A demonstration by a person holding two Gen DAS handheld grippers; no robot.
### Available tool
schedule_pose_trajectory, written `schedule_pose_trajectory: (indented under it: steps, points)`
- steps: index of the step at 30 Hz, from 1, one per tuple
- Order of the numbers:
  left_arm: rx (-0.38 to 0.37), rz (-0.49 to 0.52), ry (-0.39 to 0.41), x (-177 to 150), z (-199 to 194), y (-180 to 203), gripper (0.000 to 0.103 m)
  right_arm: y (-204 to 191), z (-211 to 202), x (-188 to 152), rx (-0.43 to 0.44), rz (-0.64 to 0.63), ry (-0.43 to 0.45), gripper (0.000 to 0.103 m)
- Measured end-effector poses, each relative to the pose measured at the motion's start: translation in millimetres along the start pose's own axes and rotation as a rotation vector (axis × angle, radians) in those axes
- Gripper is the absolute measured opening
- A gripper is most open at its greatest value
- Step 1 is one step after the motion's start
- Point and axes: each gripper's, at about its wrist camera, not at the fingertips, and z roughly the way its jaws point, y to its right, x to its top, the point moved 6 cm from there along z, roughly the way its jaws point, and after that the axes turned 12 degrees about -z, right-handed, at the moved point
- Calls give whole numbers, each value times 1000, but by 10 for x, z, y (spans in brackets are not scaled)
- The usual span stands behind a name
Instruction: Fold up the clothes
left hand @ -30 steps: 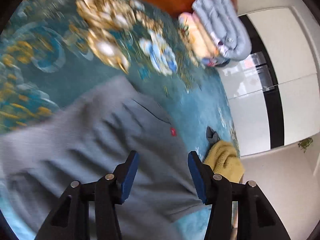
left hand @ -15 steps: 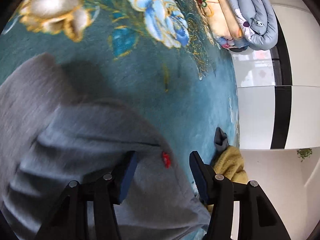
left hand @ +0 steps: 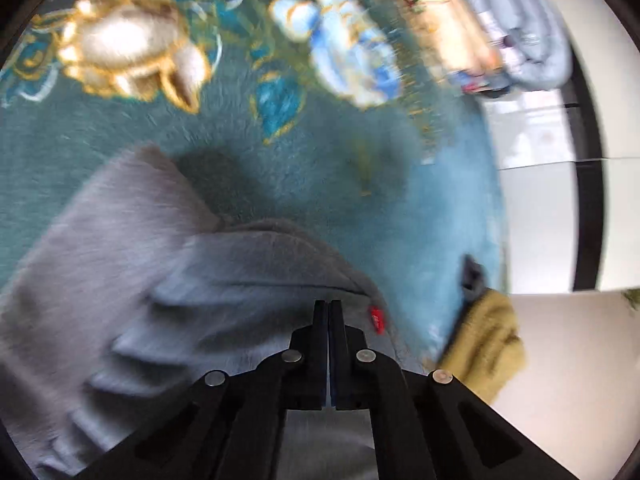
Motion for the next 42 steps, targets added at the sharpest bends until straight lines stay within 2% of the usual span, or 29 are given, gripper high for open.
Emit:
schedule_pose_trajectory:
  steps: [5,7,9,11,13,15,16,17,19,23,26,30,32,37,39,40,41,42]
  points:
    - [-222,92,65,-118,-921,177,0,-212,-626,-54,26,-113,42,3]
    - [-244,145,102,-191,-1303,177,0,-294,-853,-128,46,-147,58,3]
    - [-217,171,87,-222,-1454,111,0,-349,-915,-265,41,-177,45,3]
    - [-170,144,44,-277,-1439,-17,1,-354,-943,-377,39,-182,37,3]
    - [-161,118,-5,-332,-1292,-9,2,-285,-944,-443,44,-150,42,3]
    - [-132,108,-62,-417,-1089,-10,8,-216,-945,-509,49,-118,46,3]
    - [-117,100,-76,-436,-977,2,20,-182,-945,-542,51,-103,48,4]
    - [-104,82,-77,-447,-880,6,41,-147,-946,-574,54,-87,50,4]
    - [-91,43,-69,-460,-713,21,64,-78,-947,-640,59,-55,55,4]
    - [-62,40,-53,-473,-399,147,65,60,-949,-771,69,9,63,4]
    - [31,81,-61,-513,-72,291,65,27,-911,-792,62,-17,48,4]
    - [224,92,-47,-545,270,281,65,-30,-858,-813,52,-58,24,5]
    - [277,108,-6,-567,289,336,65,-70,-857,-813,45,-84,20,5]
    - [487,255,82,-704,390,440,61,-122,-903,-824,62,-86,18,5]
    - [566,312,133,-750,403,455,41,-103,-900,-834,56,-94,11,5]
    - [586,333,160,-751,384,439,24,-92,-898,-839,51,-100,8,5]
    - [605,354,185,-752,364,423,21,-78,-902,-839,46,-101,7,5]
    - [582,356,193,-748,323,398,18,-47,-913,-833,45,-94,9,5]
